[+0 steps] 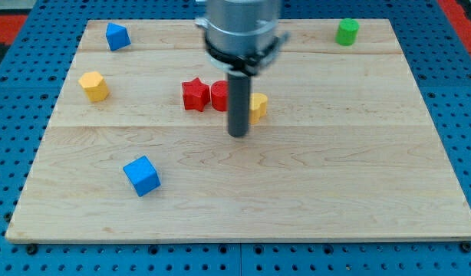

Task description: Slide the red circle into the red star

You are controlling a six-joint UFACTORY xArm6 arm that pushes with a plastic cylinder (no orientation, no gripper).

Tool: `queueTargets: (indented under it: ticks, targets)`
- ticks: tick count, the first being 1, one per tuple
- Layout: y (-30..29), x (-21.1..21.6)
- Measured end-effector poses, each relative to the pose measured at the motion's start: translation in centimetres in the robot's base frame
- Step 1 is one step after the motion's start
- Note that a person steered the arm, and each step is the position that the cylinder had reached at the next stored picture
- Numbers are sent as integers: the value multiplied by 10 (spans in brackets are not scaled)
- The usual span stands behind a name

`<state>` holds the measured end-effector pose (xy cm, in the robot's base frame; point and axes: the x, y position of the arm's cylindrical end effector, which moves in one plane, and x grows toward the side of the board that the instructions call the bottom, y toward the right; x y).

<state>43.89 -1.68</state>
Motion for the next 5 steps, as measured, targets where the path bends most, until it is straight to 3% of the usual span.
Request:
queueTargets:
  ticks: [1, 2, 3, 4, 5]
  targets:
    - [52, -29]
    - [158, -23]
    - [147, -18]
    - [156, 25]
    - [162, 17]
